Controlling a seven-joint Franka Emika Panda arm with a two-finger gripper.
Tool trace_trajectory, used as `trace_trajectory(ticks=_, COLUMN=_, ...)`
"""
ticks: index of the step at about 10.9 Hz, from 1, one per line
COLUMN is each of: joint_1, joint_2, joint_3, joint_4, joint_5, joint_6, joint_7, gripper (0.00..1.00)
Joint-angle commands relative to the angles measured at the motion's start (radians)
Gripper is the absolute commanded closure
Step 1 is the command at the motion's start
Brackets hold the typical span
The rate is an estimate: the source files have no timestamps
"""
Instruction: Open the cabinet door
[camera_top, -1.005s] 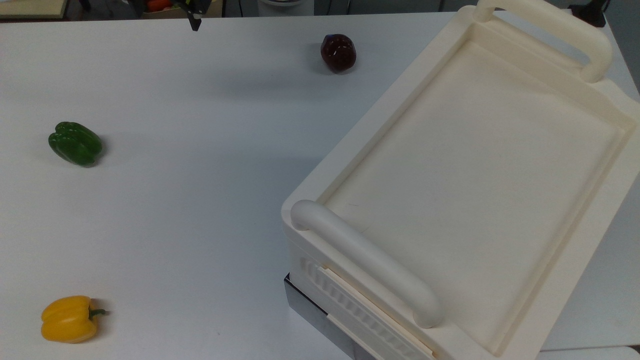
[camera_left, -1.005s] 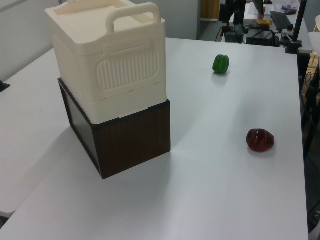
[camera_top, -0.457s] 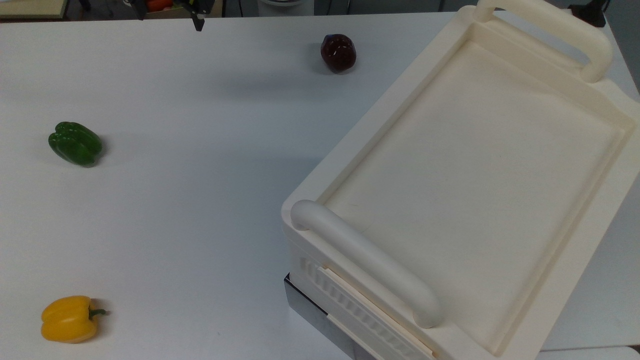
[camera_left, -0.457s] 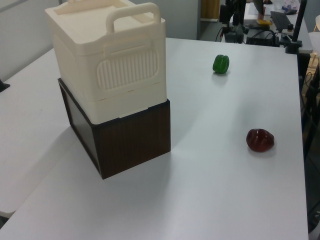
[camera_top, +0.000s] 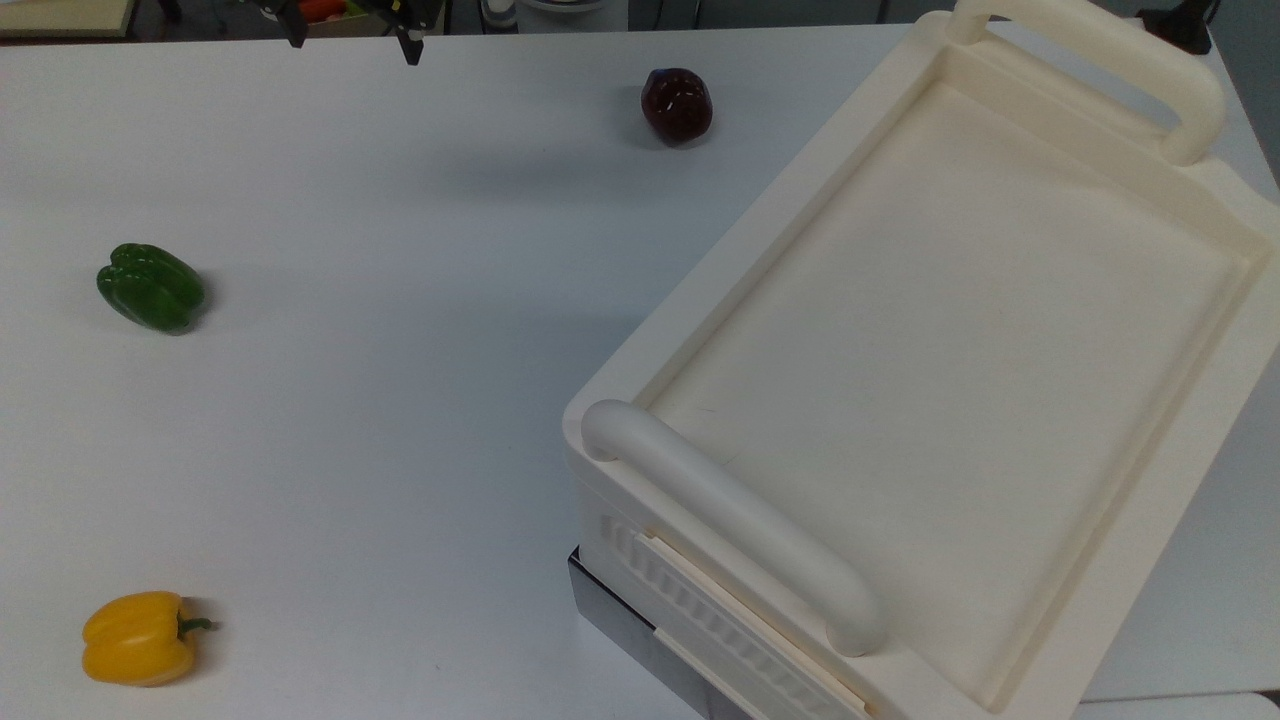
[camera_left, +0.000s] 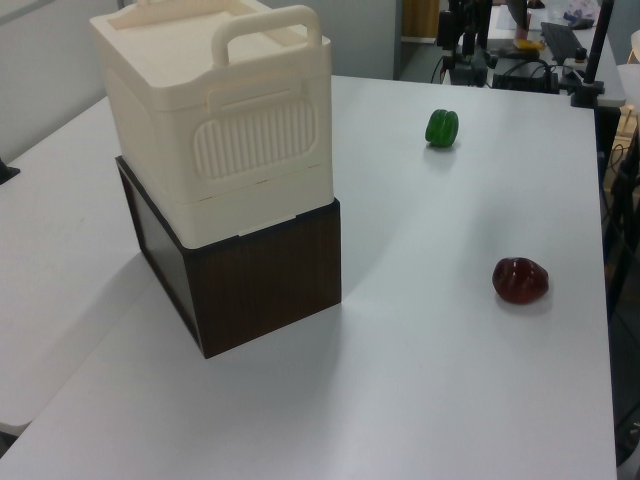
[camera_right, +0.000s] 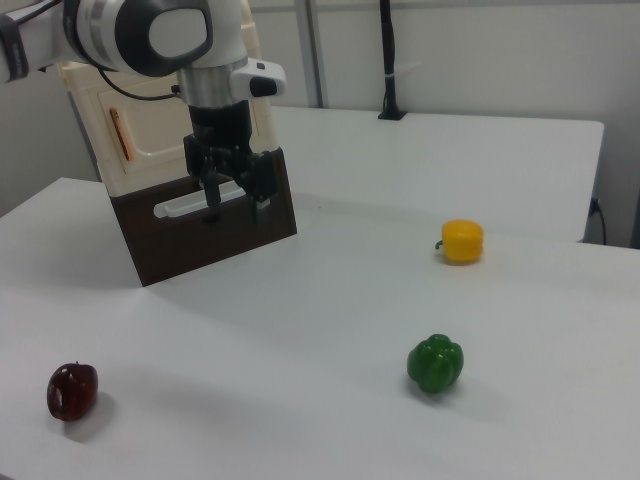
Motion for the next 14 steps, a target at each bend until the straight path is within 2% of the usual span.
trace_trajectory(ticks=1, joint_1=0.004, joint_2=-0.009, joint_3=-0.015, joint_4=-0.015, joint_5=0.052, joint_6=0.024, joint_7=-0.045, gripper=0.0)
trace_trajectory(ticks=3, joint_1=0.004, joint_2=0.0, joint_3=-0.014, joint_4=-0.017, joint_5=0.071, joint_6=0.069, joint_7=-0.093, gripper=0.0)
trace_trajectory(ticks=4, joint_1=0.007, joint_2=0.0, joint_3=-0.015, joint_4=-0.015, joint_5=0.104, joint_6=0.069, joint_7=-0.175, gripper=0.0)
trace_trajectory(ticks=7, joint_1=0.016, joint_2=0.004, joint_3=0.0, joint_4=-0.01, joint_5=0.119, joint_6=0.073, joint_7=-0.485, gripper=0.0)
trace_trajectory(ticks=8, joint_1=0.028, joint_2=0.006, joint_3=0.005, joint_4=-0.01, joint_5=0.138, joint_6=0.075, joint_7=-0.534, gripper=0.0)
trace_trajectory(ticks=11, joint_1=0.091, joint_2=0.017, joint_3=0.041, joint_4=-0.009, joint_5=0.143, joint_6=0.182, joint_7=-0.532, gripper=0.0)
trace_trajectory(ticks=14, joint_1=0.094, joint_2=0.029, joint_3=0.112, joint_4=0.003, joint_5=0.139, joint_6=0.283, joint_7=-0.549, gripper=0.0)
